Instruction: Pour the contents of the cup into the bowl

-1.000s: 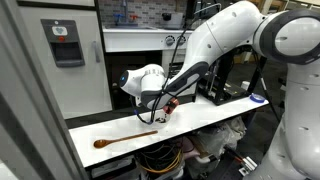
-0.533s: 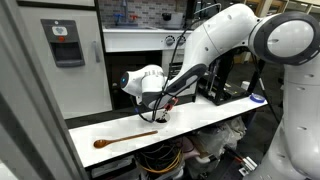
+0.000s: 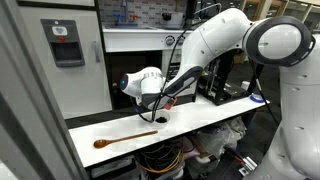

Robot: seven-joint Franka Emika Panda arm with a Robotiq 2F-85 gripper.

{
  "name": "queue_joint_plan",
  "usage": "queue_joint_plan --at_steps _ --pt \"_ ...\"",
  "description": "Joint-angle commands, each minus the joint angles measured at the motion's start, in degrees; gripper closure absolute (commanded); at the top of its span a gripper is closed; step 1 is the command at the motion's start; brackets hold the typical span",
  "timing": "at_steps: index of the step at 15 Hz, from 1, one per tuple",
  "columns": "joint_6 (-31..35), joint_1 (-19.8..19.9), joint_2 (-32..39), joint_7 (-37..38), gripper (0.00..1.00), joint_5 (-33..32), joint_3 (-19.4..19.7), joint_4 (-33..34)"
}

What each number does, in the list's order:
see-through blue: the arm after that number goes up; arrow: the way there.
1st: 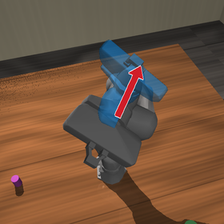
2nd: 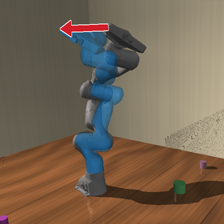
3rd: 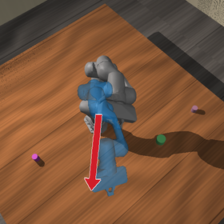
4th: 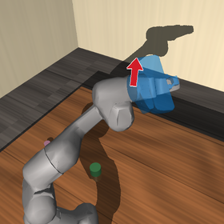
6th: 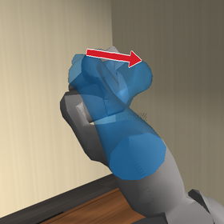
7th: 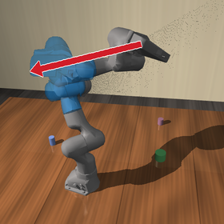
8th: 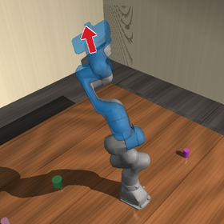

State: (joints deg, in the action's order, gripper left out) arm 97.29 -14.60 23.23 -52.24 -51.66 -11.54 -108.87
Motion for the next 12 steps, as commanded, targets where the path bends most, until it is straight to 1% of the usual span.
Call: queue_joint_plan --at_steps 1,8,12 --pt "0.28 0.39 1.31 0.37 0.53 -1.33 -0.62 1.62" --pt "0.35 -0.28 1.32 0.35 0.53 -1.21 -1.33 2.59" --pt "-0.28 -1.36 1.46 0.32 0.53 -2.08 -2.14 2.71"
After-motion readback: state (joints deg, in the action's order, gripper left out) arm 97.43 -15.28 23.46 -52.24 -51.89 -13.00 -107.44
